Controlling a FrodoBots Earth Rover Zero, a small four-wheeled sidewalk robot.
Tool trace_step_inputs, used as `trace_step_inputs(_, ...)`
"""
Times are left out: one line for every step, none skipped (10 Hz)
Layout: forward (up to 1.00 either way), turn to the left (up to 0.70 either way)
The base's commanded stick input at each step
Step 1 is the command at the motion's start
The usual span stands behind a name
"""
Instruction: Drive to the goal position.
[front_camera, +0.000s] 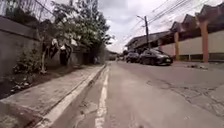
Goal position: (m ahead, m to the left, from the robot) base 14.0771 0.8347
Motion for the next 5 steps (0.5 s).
trace_step_inputs(0.7,0.0)
trace_step_inputs(0.7,0.0)
trace_step_inputs(0.7,0.0)
trace_step_inputs(0.7,0.0)
trace_step_inputs(0.7,0.0)
